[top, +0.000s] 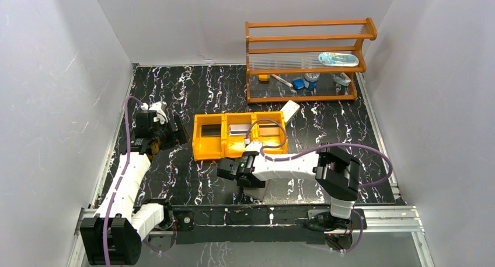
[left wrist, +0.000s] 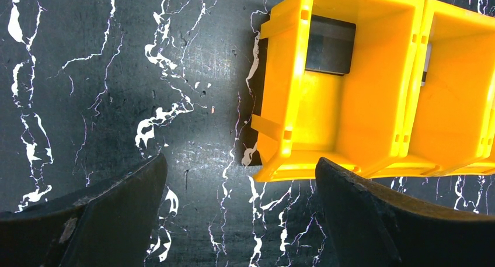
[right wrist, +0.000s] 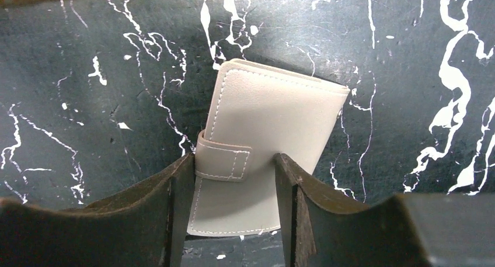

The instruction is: Take the credit cards out of the card holder

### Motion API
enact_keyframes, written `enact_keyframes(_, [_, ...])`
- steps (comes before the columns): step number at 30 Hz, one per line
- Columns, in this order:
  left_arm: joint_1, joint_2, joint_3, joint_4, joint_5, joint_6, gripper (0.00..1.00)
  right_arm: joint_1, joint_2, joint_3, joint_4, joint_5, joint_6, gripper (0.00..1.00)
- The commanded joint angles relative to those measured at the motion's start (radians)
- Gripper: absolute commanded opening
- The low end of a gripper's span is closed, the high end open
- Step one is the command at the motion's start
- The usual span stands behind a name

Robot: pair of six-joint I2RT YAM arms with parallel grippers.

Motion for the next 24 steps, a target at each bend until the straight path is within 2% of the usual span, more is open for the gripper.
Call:
enact_keyframes(1, [0.001,-0.018,0.005,-0.018,-0.009,-0.002,0.98,0.004,-0.059,-0.025,0.055,0.021,-0.032,0.42])
enact_keyframes(4, [0.002,-0.02,0.003,-0.018,-0.012,-0.004,0.98,0.004,-0.064,-0.042,0.084,0.016,-0.06,0.35])
enact_keyframes(9, [0.001,-0.014,0.003,-0.018,-0.012,-0.003,0.98,0.004,-0.115,-0.079,0.136,-0.004,-0.091,0.13])
enact_keyframes(14, [0.001,-0.012,0.003,-0.019,-0.016,-0.005,0.98,0.003,-0.132,-0.083,0.15,-0.01,-0.112,0.13])
enact_keyframes(15, [0.001,-0.011,0.004,-0.019,-0.016,-0.004,0.98,0.004,-0.132,-0.083,0.156,-0.016,-0.125,0.16])
enact_keyframes(18, [0.002,-0.012,0.004,-0.021,-0.018,-0.005,0.98,0.004,-0.119,-0.073,0.142,-0.023,-0.139,0.42])
enact_keyframes(20, [0.002,-0.014,0.003,-0.021,-0.023,-0.005,0.99,0.005,-0.103,-0.054,0.111,-0.023,-0.132,0.55])
enact_keyframes(24, [0.001,-0.016,0.008,-0.025,-0.033,-0.005,0.98,0.03,-0.045,0.017,0.006,0.017,-0.089,0.72])
